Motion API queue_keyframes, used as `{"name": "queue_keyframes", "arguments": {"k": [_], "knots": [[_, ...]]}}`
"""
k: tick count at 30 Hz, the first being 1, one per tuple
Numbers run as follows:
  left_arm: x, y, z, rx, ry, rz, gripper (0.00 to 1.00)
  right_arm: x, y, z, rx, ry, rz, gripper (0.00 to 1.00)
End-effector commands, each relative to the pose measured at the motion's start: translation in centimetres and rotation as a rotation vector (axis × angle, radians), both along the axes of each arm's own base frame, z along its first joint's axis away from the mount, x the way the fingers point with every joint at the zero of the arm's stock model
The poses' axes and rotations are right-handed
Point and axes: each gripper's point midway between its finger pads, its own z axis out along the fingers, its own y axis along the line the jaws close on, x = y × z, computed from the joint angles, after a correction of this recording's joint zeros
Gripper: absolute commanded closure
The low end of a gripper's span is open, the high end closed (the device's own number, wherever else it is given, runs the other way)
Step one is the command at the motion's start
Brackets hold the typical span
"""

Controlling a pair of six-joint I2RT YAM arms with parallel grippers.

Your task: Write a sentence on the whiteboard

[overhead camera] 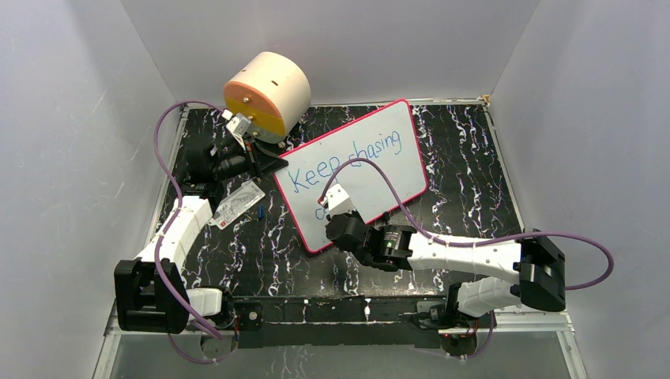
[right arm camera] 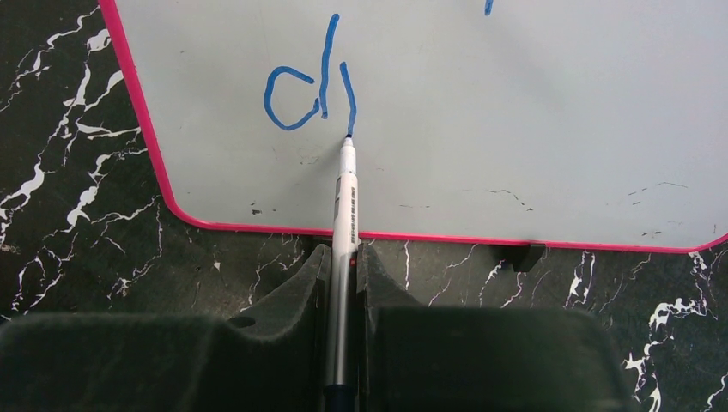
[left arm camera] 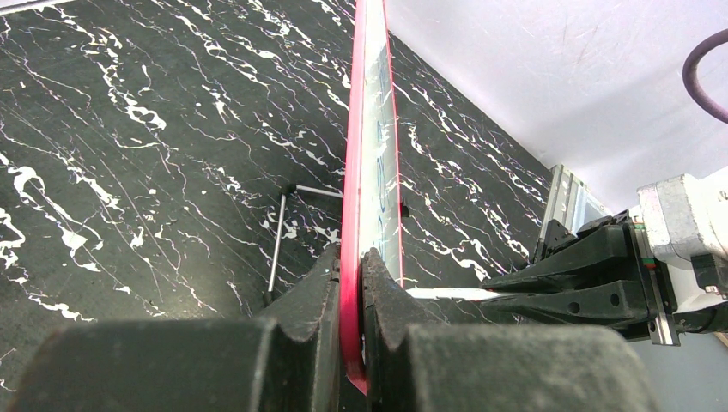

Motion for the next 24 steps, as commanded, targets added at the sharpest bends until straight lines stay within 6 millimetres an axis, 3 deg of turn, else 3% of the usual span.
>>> {"name": "queue_keyframes", "arguments": {"k": [1, 24], "knots": [[-0.5, -0.6, -2.6, 0.059, 0.021, -0.035, 1.0, 1.0, 0.6, 1.7, 0.06, -0.047, -0.032, 1.0], [-0.5, -0.7, -2.6, 0.056, 0.023, -0.04, 1.0, 3.2, 1.3, 5.0, 0.141, -0.159, -0.051, 1.0]]}}
